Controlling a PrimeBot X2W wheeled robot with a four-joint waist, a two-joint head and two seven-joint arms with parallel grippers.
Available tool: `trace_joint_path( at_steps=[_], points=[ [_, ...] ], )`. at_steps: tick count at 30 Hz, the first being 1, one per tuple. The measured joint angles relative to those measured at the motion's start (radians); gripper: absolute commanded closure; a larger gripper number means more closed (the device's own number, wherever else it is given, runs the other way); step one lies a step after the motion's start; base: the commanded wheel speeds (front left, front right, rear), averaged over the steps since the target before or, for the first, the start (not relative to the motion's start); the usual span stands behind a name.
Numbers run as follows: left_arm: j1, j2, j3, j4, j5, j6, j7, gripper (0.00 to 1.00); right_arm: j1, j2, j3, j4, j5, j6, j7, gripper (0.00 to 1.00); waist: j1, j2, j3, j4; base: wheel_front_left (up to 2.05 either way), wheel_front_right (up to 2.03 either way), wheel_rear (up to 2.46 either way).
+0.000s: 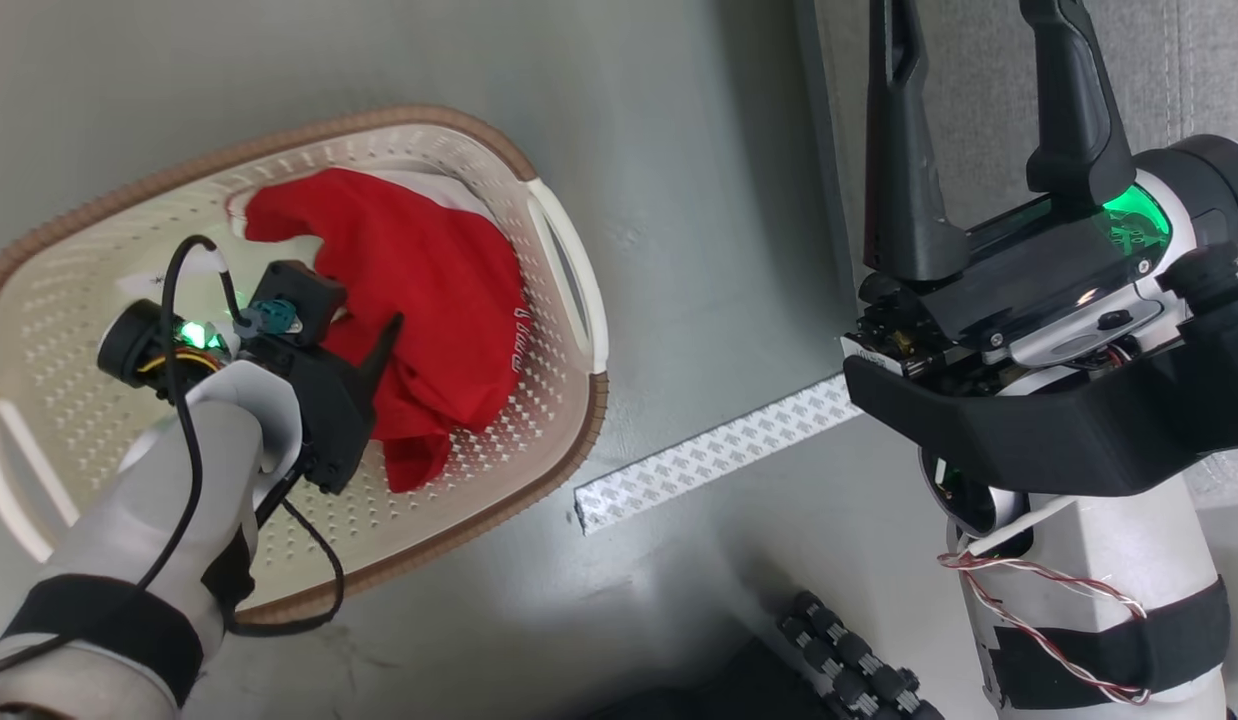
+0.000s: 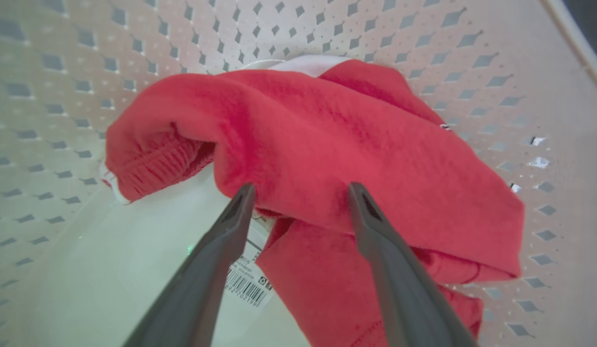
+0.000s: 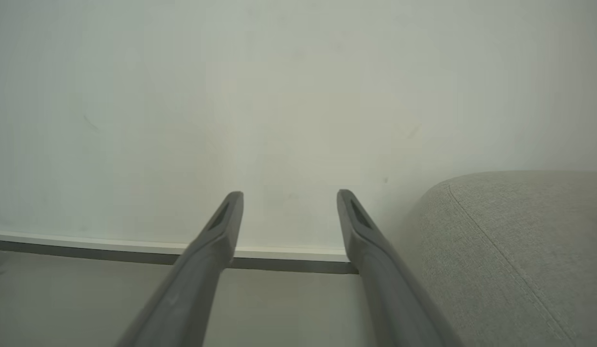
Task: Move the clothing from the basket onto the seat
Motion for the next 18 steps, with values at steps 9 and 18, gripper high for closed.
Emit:
trace_joint_path(
  at_steps=[9,18],
  points=[
    [-0.049,-0.023,-0.026,0.086,0.012,0.005,-0.028,0.00,-0.001,0.002,-0.003,-0.008,0.019,0.000,0.000,0.00,0.0000,-0.0001,0.042,-0.023,0.00,0.00,0.00],
    [-0.071,-0.052,-0.061,0.137,0.007,0.001,-0.032,1.00,0.002,0.002,-0.012,-0.011,0.027,0.000,0.000,0.00,-0.0002,-0.0002,0.051,-0.020,0.00,0.00,0.00]
  ],
)
